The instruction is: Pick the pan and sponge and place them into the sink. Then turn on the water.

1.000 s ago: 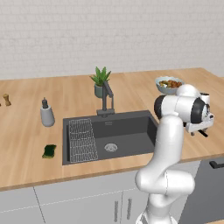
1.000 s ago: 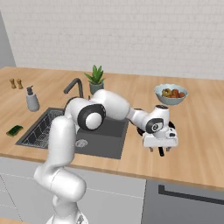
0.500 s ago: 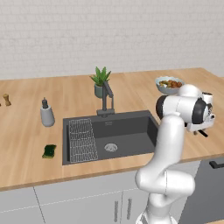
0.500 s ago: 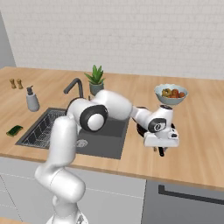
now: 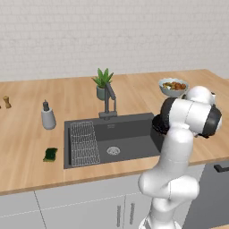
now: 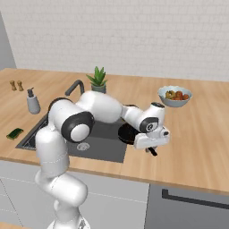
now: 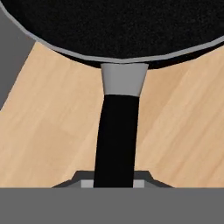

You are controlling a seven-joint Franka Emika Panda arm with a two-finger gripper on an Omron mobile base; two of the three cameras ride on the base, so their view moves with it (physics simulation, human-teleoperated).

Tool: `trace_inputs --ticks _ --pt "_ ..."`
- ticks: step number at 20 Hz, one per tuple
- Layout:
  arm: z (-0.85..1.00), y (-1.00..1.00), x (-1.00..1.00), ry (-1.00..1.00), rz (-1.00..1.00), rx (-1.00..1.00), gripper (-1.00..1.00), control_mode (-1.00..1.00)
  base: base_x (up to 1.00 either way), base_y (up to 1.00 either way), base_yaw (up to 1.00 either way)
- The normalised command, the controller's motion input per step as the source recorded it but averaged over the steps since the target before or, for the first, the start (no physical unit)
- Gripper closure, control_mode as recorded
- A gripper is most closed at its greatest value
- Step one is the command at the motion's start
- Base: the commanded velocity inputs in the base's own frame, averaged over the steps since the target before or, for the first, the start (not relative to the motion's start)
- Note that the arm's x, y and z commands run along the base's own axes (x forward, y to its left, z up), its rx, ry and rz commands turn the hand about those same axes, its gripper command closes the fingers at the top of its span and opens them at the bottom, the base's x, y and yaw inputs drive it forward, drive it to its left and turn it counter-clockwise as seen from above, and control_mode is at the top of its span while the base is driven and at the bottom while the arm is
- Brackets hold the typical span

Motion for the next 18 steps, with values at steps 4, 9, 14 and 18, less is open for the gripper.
trace_inputs --ticks 4,9,14,18 --pt "0.00 1.00 -0.16 -0.15 0.45 -0.07 1.00 -1.00 0.00 0.00 0.00" --pt "0.01 0.98 0.13 -0.10 0.36 -0.02 1.00 -1.00 0.00 0.00 0.00" --pt "-0.01 0.94 0.44 0.00 0.30 0.00 1.00 -1.00 0.00 0.00 0.00" --pt "0.00 0.76 0.56 0.00 0.25 0.00 1.00 -1.00 0.00 0.00 0.00"
